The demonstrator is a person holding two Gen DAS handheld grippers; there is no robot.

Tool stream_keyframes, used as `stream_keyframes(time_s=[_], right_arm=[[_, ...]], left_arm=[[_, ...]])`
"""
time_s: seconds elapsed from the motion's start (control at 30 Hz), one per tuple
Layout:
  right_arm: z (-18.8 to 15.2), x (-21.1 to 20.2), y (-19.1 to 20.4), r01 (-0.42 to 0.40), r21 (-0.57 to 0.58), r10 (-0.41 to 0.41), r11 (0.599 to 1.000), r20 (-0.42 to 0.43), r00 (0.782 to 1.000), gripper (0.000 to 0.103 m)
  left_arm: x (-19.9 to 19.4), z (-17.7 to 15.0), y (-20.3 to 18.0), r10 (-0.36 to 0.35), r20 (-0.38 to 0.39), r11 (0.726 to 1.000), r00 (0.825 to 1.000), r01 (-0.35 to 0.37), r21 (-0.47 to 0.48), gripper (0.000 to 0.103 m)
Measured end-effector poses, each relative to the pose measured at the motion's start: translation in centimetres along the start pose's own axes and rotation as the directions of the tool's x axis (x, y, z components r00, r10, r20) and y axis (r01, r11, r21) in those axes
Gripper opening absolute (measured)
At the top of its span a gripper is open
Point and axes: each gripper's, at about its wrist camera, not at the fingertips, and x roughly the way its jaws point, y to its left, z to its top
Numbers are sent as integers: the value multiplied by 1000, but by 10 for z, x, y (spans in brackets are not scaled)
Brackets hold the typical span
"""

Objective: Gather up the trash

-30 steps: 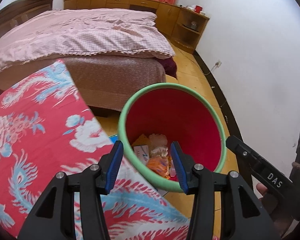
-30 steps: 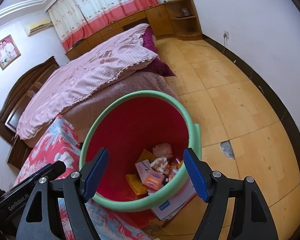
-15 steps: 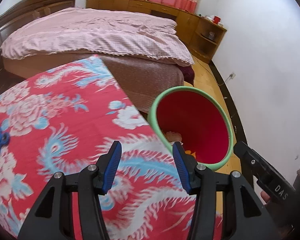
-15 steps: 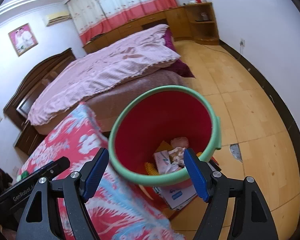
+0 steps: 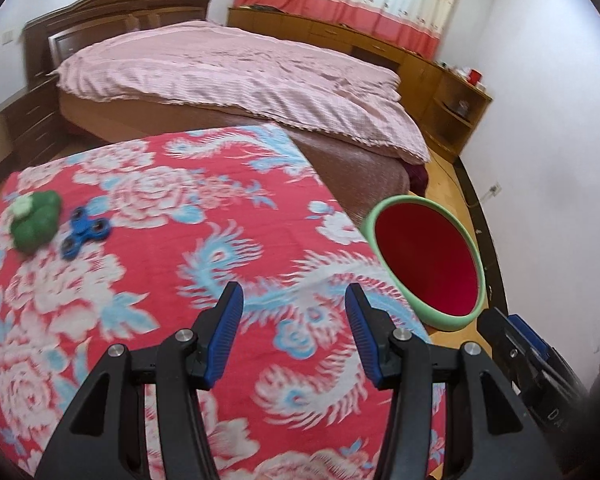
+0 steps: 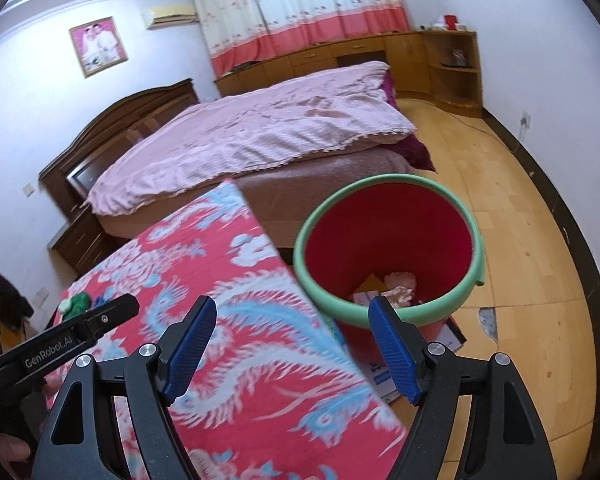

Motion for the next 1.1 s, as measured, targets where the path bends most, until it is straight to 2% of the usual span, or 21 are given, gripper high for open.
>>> stream_keyframes(time_s=[0.47, 1.1], right_arm=[[-23, -34, 40, -49, -75, 51, 996, 34, 998, 80], [-40, -69, 59, -95, -123, 104, 988, 67, 992, 80]], left_arm=[[-61, -26, 35, 101, 82, 994, 992, -97, -59, 53], [-111, -52, 45, 176, 158, 982, 972, -162, -100, 53]])
